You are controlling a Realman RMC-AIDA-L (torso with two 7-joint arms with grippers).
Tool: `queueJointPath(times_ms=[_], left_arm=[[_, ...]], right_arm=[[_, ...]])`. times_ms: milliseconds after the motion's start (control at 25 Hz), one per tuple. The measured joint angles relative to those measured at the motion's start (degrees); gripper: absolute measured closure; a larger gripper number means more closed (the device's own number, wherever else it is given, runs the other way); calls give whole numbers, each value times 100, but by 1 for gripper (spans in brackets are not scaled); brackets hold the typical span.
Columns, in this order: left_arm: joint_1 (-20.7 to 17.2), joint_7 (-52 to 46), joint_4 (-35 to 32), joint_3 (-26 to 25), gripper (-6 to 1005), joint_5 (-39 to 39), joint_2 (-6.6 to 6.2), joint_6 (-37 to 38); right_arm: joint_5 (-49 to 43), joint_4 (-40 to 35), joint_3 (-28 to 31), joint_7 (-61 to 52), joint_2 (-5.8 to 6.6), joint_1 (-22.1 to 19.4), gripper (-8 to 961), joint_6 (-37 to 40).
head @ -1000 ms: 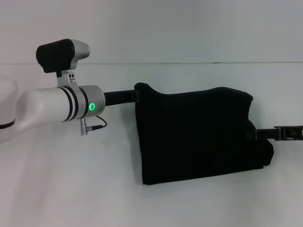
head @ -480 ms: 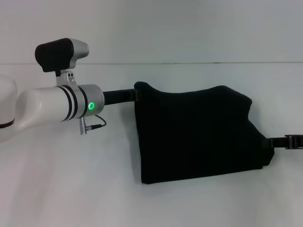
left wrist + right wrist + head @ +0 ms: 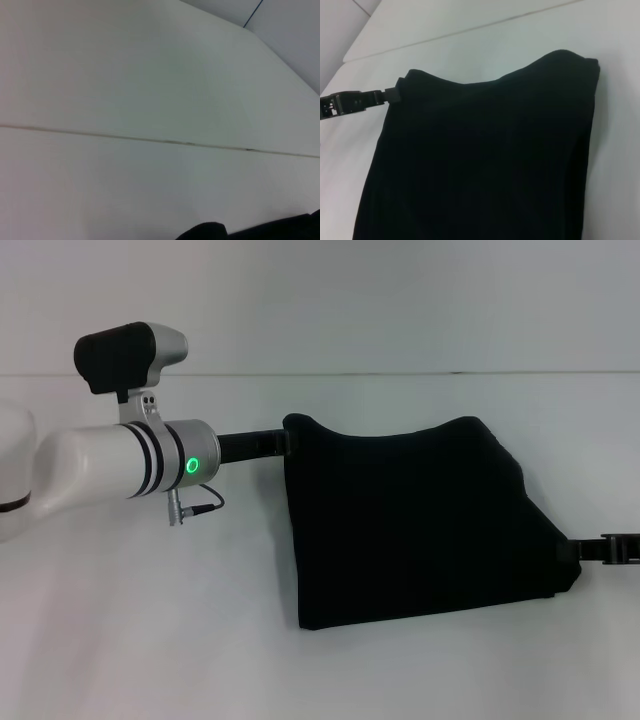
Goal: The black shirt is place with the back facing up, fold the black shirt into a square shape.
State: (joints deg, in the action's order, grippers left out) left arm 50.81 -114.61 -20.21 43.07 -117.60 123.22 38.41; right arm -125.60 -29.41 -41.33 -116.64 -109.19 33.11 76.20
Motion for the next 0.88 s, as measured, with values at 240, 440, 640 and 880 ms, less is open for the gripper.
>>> queueJointPath(times_ms=[240,440,640,880], left_arm=[[4,-7,0,1,944,-20,-11,14],[22,-59,-13,30,938,-37,-46,35],[38,-61,-16,38,932,-41,-59,45],[82,-62,-18,44,925,-51,-74,43]], right_arm=[[0,2,2,5,25,-65,902,1],[1,2,-12,-2,59,-68,878,4],[1,-22,32,-153,65,-68,854,-50],[10,-96,344,-139,71,-104,825,-70]])
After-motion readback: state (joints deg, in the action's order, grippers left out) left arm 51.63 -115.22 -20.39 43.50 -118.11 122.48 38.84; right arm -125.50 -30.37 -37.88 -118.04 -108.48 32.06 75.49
